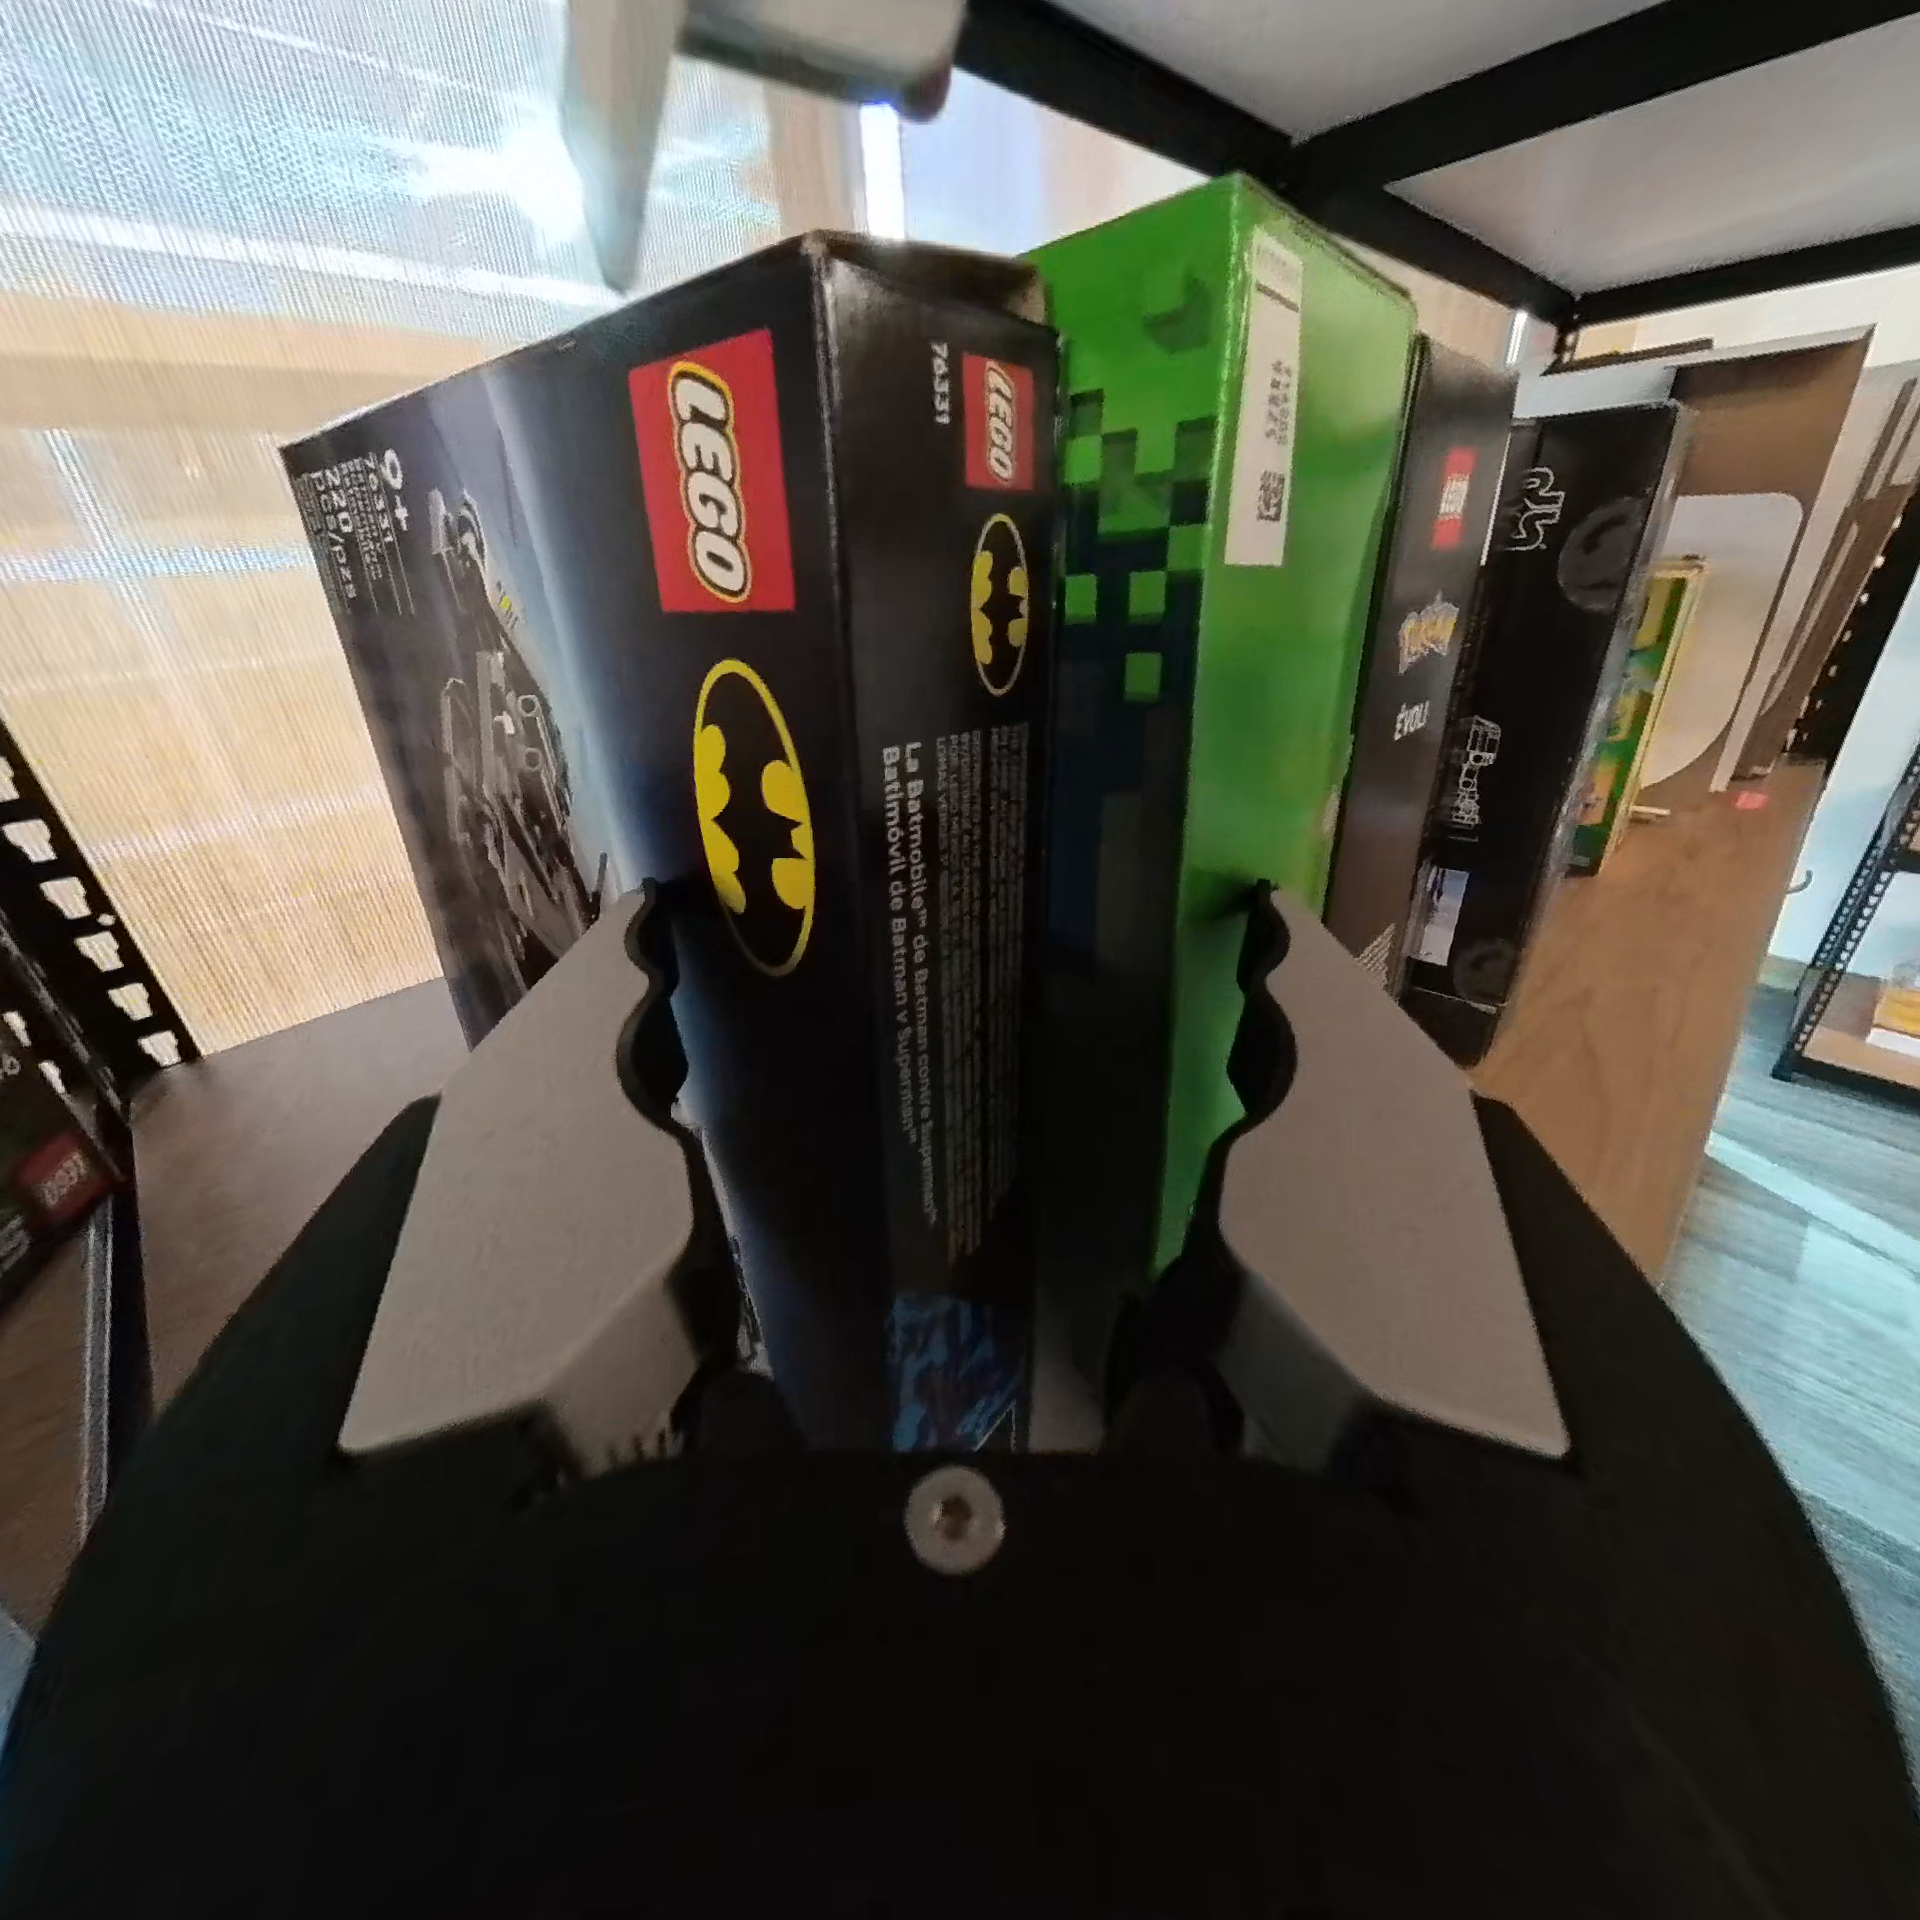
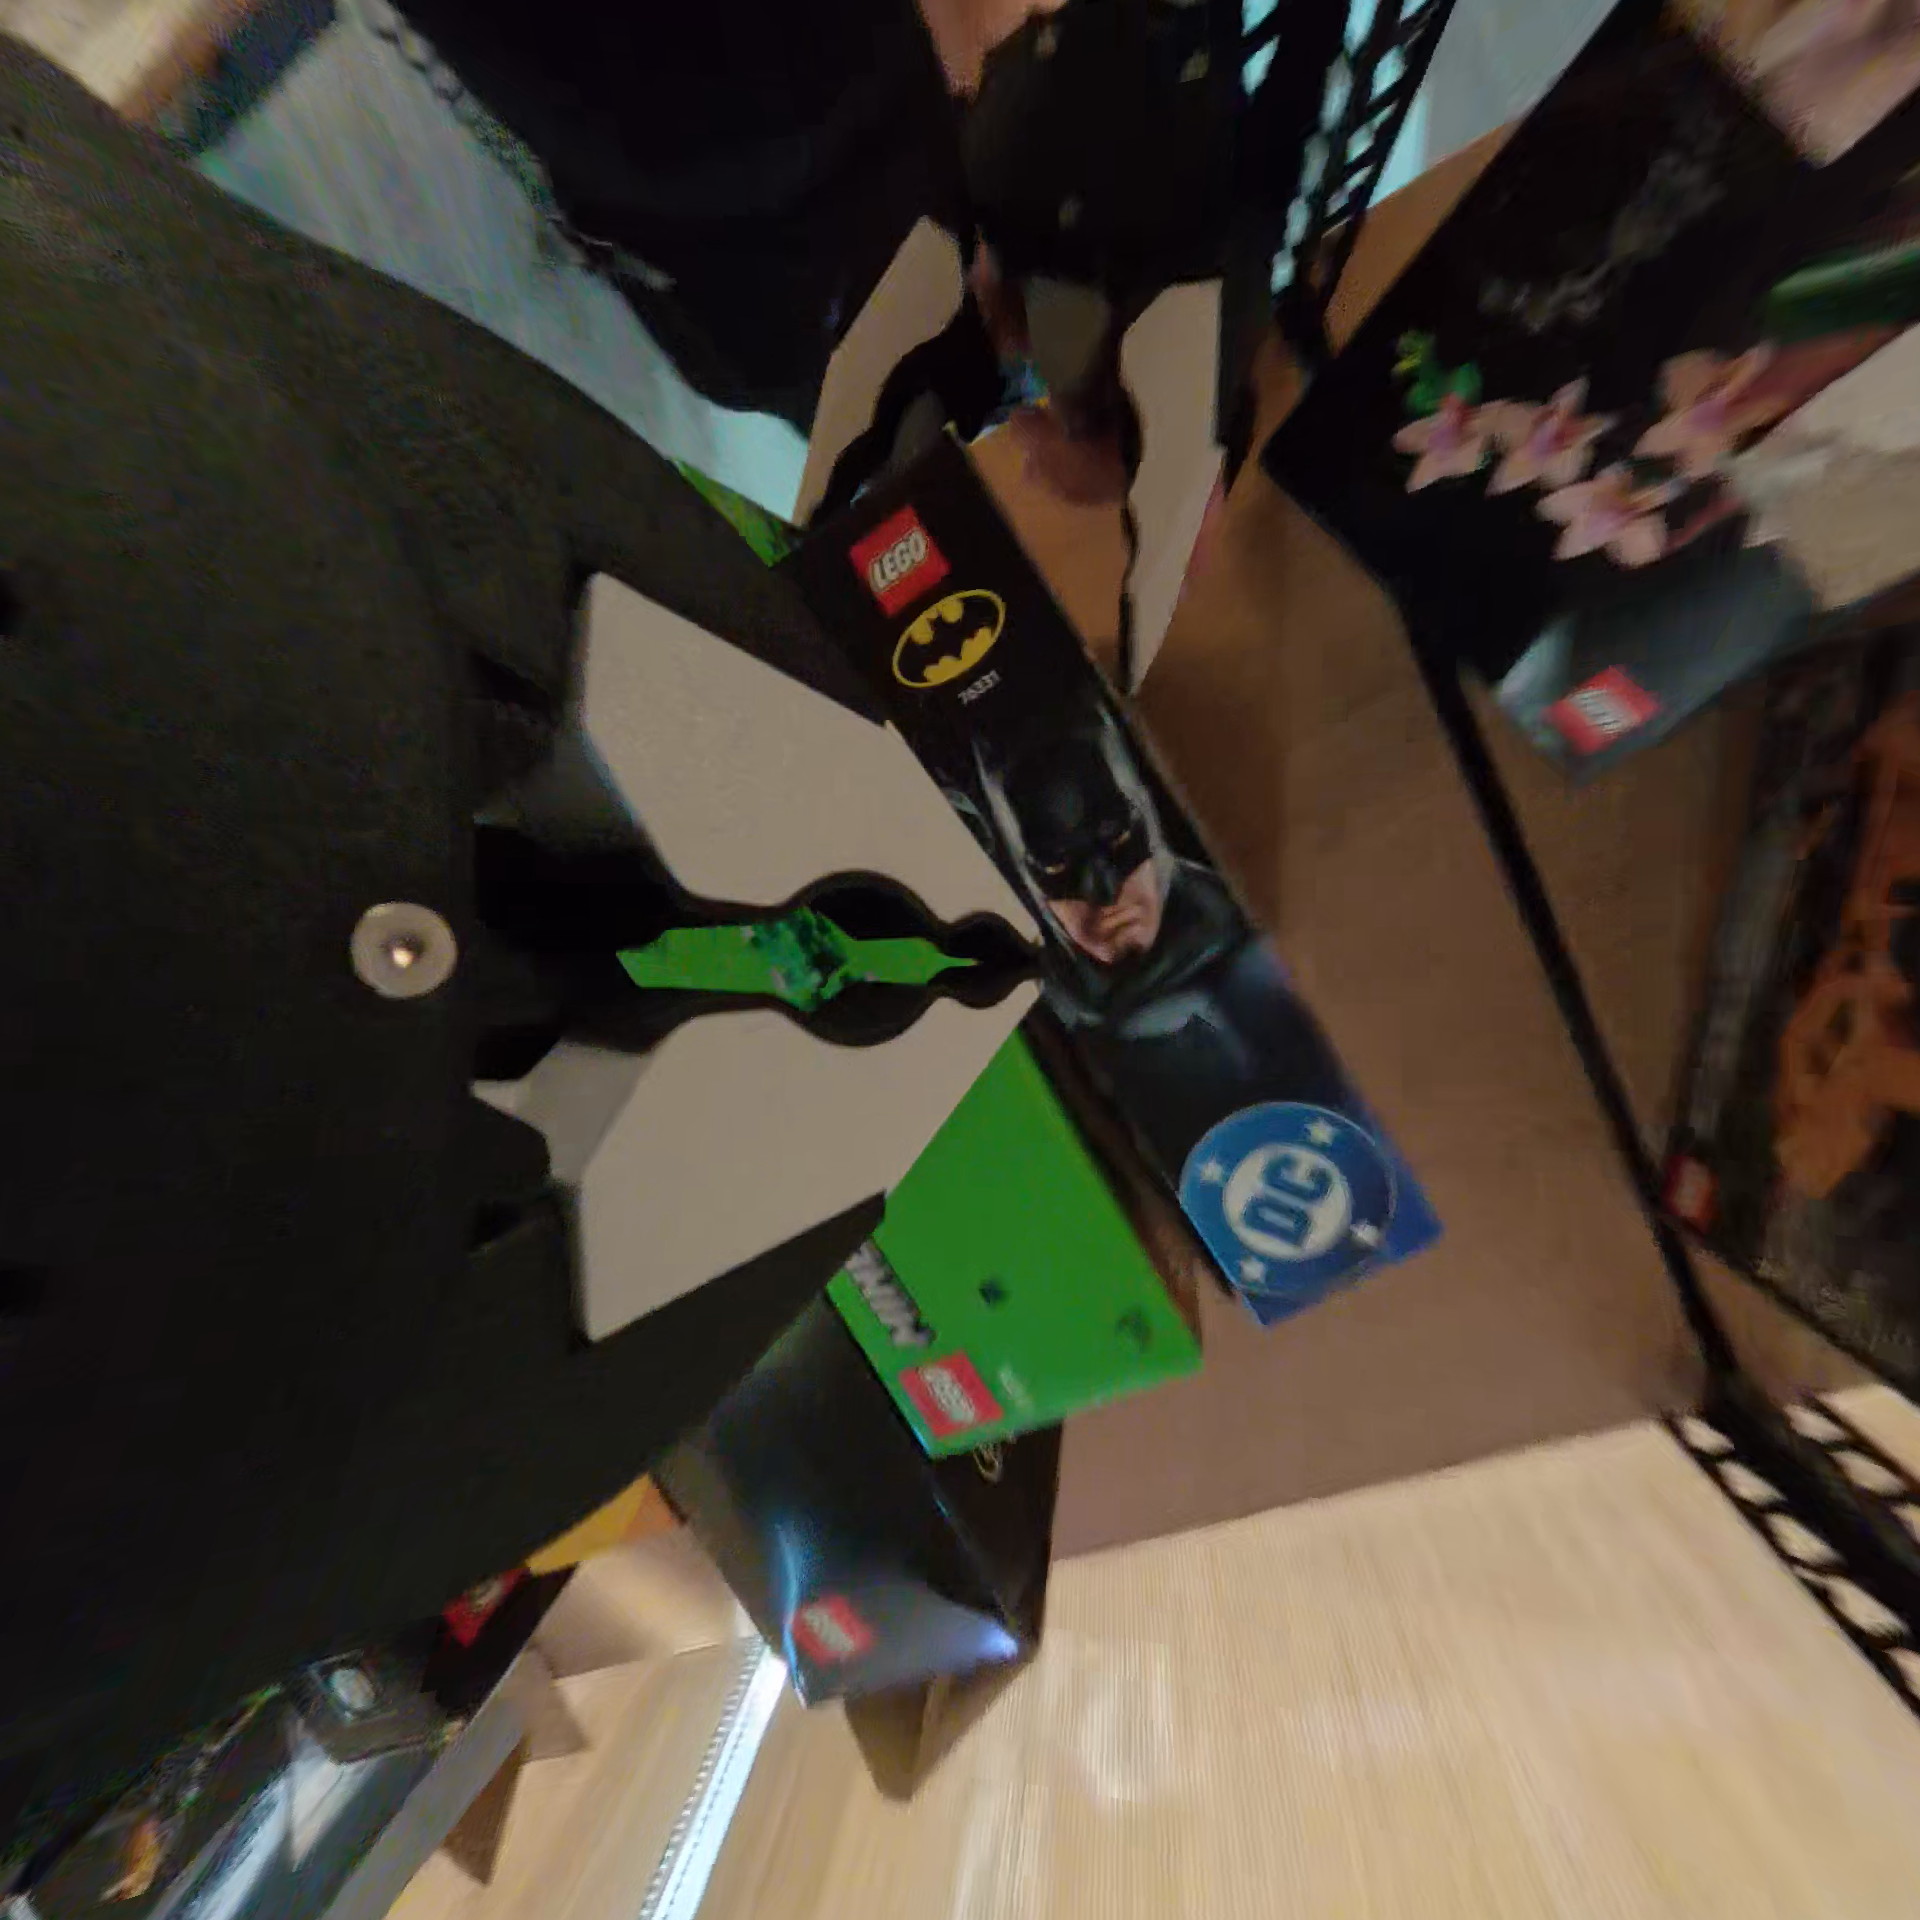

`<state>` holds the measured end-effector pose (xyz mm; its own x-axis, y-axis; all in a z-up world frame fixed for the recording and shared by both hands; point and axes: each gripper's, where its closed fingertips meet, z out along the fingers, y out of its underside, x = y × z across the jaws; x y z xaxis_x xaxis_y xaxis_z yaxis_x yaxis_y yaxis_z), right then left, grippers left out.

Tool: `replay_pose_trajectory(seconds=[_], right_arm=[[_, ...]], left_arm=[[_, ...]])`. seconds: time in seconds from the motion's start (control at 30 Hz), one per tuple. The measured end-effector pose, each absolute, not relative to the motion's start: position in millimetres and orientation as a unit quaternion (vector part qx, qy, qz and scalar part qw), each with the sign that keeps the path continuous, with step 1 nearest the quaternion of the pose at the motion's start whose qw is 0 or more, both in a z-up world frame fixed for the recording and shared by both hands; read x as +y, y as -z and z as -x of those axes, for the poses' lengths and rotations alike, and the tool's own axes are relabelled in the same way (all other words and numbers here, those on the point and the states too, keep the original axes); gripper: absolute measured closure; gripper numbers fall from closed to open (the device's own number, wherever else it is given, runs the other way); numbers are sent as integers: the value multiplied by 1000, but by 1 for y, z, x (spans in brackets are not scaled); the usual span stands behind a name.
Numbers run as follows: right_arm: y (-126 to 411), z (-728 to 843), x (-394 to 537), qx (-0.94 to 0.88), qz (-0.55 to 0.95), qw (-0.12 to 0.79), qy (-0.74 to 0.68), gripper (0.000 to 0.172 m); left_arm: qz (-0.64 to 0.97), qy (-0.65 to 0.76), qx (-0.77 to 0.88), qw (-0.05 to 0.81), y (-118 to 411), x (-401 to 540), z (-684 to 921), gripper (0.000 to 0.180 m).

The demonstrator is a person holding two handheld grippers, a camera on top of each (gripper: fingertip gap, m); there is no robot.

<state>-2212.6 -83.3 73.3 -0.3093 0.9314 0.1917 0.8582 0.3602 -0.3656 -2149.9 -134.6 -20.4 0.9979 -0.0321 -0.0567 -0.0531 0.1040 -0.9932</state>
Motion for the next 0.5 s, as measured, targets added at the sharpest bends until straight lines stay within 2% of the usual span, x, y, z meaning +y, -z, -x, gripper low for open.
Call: replay_pose_trajectory(seconds=[0.03, 0.17, 0.23, 0.5], right_arm=[[-58, 2207, -85, -811, 558, 159, -77, 172], [-60, 2209, -82, -818, 547, 172, -47, 172], [-70, 2218, -84, -818, 532, 210, -54, 172], [-58, 2220, -92, -829, 521, 199, -41, 172]], left_arm=[[668, -4, 34, 743, 20, -134, 2150, 74], [669, -4, 40, 743, 20, -132, 2151, 73], [666, -4, 39, 745, 20, -133, 2152, 72], [663, -36, 26, 747, 21, -137, 2148, 73]])
